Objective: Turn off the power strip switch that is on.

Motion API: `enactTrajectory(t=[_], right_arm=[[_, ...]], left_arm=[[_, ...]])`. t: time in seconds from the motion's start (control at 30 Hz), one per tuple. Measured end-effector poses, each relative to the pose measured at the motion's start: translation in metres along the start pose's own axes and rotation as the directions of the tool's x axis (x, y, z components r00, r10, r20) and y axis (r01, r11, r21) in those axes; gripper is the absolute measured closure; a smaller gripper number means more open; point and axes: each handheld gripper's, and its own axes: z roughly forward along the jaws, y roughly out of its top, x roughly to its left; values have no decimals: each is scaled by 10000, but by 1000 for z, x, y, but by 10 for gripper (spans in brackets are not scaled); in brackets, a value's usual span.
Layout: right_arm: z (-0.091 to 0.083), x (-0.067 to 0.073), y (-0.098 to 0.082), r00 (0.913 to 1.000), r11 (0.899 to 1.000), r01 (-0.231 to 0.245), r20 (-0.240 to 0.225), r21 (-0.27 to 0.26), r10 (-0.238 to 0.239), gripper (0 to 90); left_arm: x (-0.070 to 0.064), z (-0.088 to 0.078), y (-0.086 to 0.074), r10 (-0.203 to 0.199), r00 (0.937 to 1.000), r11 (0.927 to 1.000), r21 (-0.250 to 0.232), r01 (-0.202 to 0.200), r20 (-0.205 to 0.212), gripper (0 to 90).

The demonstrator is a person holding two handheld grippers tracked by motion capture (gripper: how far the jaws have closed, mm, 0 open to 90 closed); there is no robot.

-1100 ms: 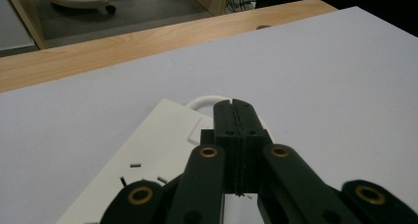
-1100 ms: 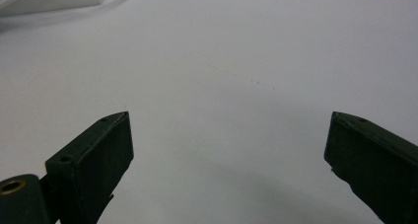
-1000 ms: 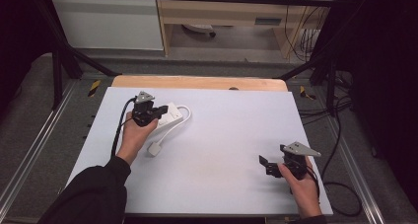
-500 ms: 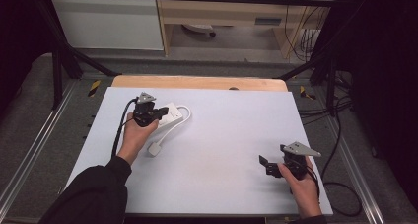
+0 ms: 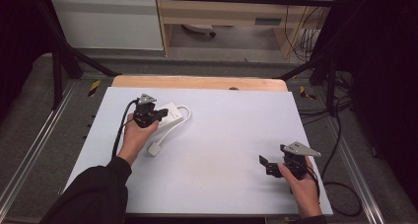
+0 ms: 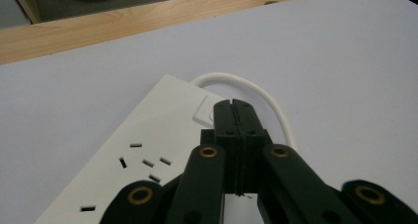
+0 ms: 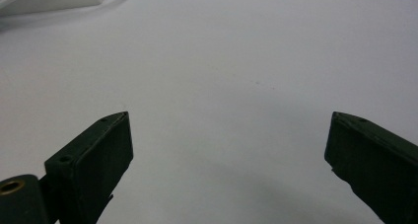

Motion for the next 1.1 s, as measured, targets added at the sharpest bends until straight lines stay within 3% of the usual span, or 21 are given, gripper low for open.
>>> enactTrajectory(t=[0.73,1.1], right_arm=[[0,0,0,10000,10000,24,-4,4,-24,48],[0,0,0,10000,10000,11,-9,6,-11,48]], left_arm=[[1,7,-6,30,10000,9996,270,-29,-46,899],[3,11,-10,204,9993,9984,525,-187,-329,900]])
